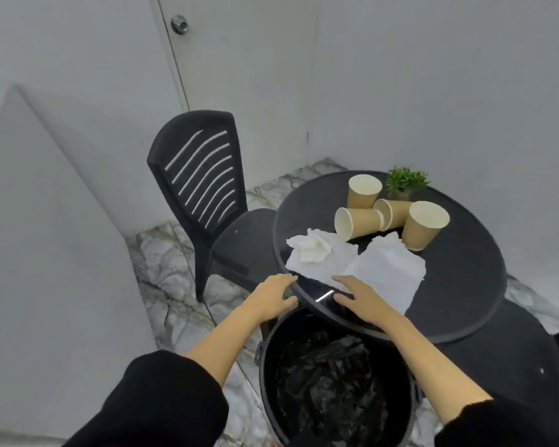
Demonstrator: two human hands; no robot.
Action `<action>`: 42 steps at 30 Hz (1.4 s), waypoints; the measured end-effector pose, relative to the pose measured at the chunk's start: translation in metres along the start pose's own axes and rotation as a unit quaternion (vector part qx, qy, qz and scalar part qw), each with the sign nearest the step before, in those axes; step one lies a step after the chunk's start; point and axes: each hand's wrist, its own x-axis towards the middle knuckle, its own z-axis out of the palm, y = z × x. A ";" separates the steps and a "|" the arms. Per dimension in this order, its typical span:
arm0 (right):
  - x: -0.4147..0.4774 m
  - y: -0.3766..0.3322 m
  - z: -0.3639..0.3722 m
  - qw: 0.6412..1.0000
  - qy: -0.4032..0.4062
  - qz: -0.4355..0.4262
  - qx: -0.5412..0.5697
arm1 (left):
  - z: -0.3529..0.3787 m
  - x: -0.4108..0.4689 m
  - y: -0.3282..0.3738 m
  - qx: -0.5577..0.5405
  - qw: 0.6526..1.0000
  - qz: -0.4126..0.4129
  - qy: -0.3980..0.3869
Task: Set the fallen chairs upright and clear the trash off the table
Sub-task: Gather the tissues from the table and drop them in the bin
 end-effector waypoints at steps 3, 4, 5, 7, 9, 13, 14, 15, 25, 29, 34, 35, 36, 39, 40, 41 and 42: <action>0.008 0.004 -0.007 0.998 0.049 0.025 0.010 | -0.004 0.026 -0.002 0.007 1.000 0.026 -0.009; 0.011 0.006 -0.008 0.997 0.065 0.032 0.010 | -0.005 0.034 -0.003 0.009 0.999 0.036 -0.008; 0.014 0.007 -0.010 0.996 0.080 0.040 0.008 | -0.006 0.042 -0.004 0.012 0.999 0.047 -0.006; 0.021 0.011 -0.013 0.993 0.108 0.055 0.004 | -0.008 0.059 -0.006 0.017 0.997 0.068 -0.006; 0.028 0.014 -0.016 0.989 0.132 0.070 0.001 | -0.010 0.077 -0.009 0.027 0.995 0.091 -0.010; 0.045 0.019 -0.020 0.977 0.174 0.120 -0.016 | -0.011 0.113 -0.017 0.058 0.989 0.134 -0.026; 0.049 0.020 -0.019 0.974 0.182 0.134 -0.018 | -0.011 0.121 -0.020 0.068 0.987 0.144 -0.024; 0.054 0.021 -0.018 0.971 0.187 0.145 -0.019 | -0.011 0.130 -0.023 0.075 0.985 0.154 -0.021; 0.086 0.018 0.021 0.942 0.264 0.205 -0.034 | 0.015 0.187 -0.045 0.080 0.956 0.282 -0.010; 0.087 0.012 0.032 0.927 0.317 0.199 -0.005 | 0.023 0.189 -0.040 0.038 0.946 0.321 0.034; 0.072 0.004 0.036 0.905 0.377 0.197 0.031 | 0.030 0.184 -0.029 -0.047 0.933 0.352 0.057; 0.068 0.001 0.037 0.897 0.396 0.195 0.033 | 0.031 0.181 -0.026 -0.049 0.928 0.364 0.065; 0.063 -0.002 0.037 0.890 0.412 0.195 0.035 | 0.031 0.179 -0.023 -0.051 0.923 0.376 0.070; 0.047 -0.008 0.033 0.871 0.451 0.194 0.022 | 0.028 0.172 -0.010 -0.082 0.907 0.404 0.085; 0.043 -0.009 0.031 0.864 0.464 0.194 0.013 | 0.027 0.170 -0.006 -0.096 0.902 0.410 0.090; 0.039 -0.009 0.028 0.857 0.477 0.194 0.005 | 0.025 0.170 0.000 -0.105 0.898 0.417 0.097; 0.035 -0.009 0.025 0.851 0.488 0.193 -0.003 | 0.024 0.172 0.005 -0.108 0.893 0.424 0.104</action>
